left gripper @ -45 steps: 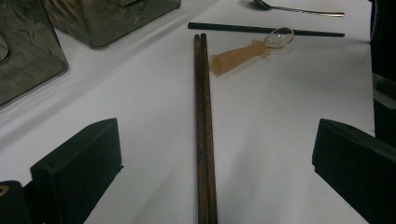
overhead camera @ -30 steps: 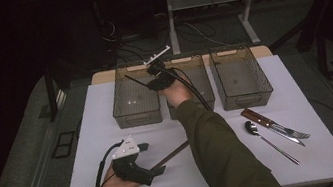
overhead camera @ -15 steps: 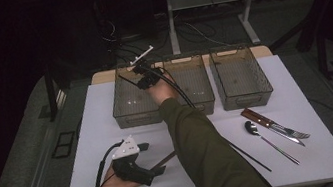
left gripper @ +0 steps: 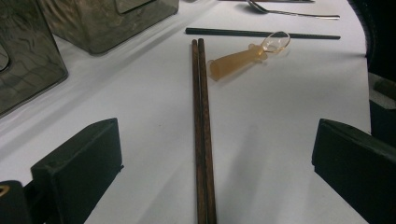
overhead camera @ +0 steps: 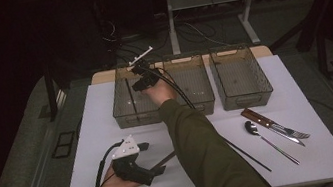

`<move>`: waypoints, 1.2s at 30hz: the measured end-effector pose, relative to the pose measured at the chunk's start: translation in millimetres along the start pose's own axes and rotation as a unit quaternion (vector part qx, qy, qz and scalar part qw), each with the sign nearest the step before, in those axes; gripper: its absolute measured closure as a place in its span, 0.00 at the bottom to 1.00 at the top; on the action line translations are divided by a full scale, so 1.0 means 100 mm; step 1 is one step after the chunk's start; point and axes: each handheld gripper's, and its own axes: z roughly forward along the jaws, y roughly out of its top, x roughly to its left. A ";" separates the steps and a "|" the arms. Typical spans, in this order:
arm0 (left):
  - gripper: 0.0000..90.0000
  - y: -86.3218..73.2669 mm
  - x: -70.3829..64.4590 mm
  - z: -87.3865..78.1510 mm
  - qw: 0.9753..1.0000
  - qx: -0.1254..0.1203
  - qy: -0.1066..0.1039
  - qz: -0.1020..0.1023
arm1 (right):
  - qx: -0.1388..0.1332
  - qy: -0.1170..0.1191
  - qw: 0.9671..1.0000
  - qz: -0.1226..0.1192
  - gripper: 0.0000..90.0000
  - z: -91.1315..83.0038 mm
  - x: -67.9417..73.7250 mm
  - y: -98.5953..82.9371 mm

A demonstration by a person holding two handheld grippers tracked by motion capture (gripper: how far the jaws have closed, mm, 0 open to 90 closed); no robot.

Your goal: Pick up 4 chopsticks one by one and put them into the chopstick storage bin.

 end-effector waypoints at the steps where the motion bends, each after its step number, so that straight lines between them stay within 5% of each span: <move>1: 0.01 0.00 0.00 0.00 1.000 -0.001 0.000 -0.002 | 0.000 0.006 1.000 0.002 0.66 -0.01 0.00 0.00; 13: 0.01 0.00 0.00 -0.02 1.000 0.003 -0.001 -0.001 | -0.019 0.027 0.999 -0.007 0.48 -0.34 -0.11 -0.19; 29: 0.00 -0.02 0.00 0.00 1.000 0.004 0.002 -0.010 | -0.049 0.049 0.997 -0.017 0.42 -1.04 -0.37 -0.82; 36: 0.00 -0.02 0.01 -0.01 1.000 0.005 0.003 -0.010 | -0.057 0.046 0.997 -0.035 0.30 -1.31 -0.48 -1.07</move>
